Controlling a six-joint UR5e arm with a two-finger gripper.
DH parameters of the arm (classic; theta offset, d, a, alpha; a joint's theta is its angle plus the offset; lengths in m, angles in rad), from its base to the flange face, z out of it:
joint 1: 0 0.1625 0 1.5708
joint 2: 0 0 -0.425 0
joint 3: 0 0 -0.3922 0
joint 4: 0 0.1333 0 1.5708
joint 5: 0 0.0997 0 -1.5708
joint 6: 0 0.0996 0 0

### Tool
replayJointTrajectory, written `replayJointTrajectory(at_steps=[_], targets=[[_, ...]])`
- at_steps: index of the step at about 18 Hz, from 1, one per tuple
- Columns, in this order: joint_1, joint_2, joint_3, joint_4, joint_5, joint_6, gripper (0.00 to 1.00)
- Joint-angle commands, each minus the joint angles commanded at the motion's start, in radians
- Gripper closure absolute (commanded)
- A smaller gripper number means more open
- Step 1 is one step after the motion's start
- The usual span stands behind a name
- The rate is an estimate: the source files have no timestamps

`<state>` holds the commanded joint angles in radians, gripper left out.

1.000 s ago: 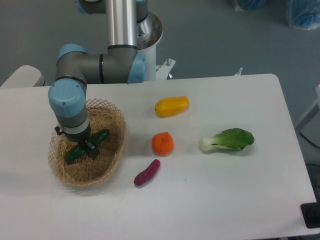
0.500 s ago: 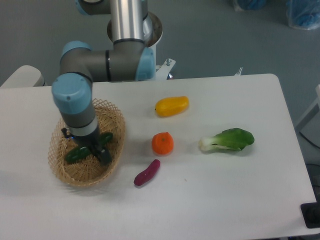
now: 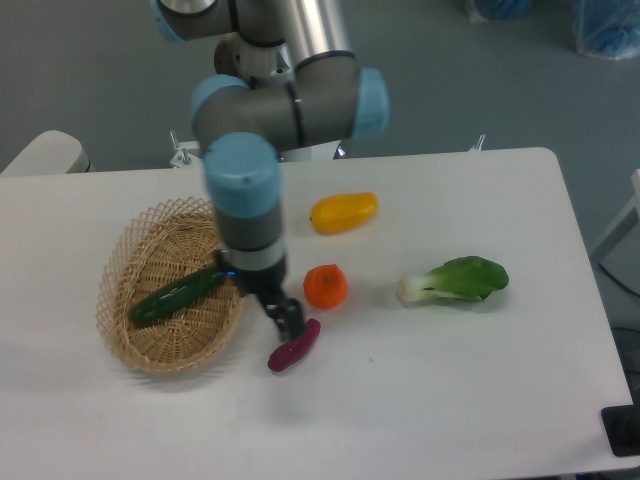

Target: Place the cucumber in the basket

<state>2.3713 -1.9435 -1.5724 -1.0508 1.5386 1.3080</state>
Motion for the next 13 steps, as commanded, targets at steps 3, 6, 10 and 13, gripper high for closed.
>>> replayJointTrajectory(at_steps=[3,6,10,13], targets=[[0.071,-0.040,0.018,0.002,0.002,0.123,0.00],[0.144,-0.072,0.044,0.002,-0.002,0.252,0.00],[0.180,-0.106,0.080,0.002,-0.002,0.303,0.00],[0.204,-0.132,0.098,0.003,-0.002,0.304,0.00]])
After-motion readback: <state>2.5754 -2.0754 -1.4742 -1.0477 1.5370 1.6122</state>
